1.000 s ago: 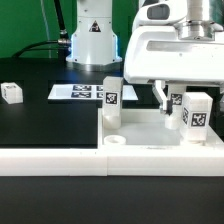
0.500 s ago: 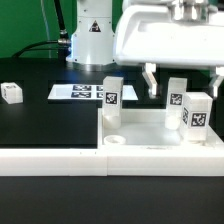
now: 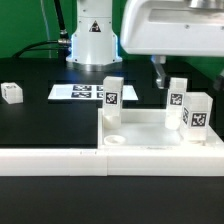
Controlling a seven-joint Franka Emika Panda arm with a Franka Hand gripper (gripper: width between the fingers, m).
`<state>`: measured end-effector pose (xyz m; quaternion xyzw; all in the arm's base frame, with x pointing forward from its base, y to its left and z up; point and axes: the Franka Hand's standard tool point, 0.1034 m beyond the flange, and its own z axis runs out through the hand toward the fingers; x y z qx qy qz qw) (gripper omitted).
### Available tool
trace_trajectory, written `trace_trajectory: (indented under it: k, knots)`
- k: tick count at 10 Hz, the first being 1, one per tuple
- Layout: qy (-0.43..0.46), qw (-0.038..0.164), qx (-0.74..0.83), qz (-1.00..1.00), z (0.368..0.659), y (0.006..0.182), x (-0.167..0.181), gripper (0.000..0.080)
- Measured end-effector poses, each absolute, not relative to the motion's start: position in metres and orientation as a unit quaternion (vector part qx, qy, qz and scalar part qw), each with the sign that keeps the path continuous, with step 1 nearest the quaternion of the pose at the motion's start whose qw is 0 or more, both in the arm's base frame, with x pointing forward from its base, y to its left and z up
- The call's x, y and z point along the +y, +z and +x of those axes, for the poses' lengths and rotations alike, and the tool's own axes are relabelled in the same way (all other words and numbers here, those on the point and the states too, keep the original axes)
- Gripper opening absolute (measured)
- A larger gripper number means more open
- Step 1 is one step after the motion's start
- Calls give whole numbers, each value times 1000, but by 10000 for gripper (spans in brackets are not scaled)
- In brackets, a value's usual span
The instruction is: Assemble square table
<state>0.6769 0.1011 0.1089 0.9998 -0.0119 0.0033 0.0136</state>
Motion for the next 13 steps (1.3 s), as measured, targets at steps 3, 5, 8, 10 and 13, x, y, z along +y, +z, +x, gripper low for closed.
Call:
trace_trajectory:
  k: [3, 5, 8, 10, 13]
  knots:
    - [8, 14, -15, 1000, 677, 108, 98, 649]
    - [11, 14, -16, 1000, 677, 100, 99, 649]
    - [27, 13, -18, 999, 683, 87, 104, 649]
    - [27, 14, -32, 999, 683, 88, 103, 517]
    - [29, 10, -147, 989, 683, 87, 103, 288]
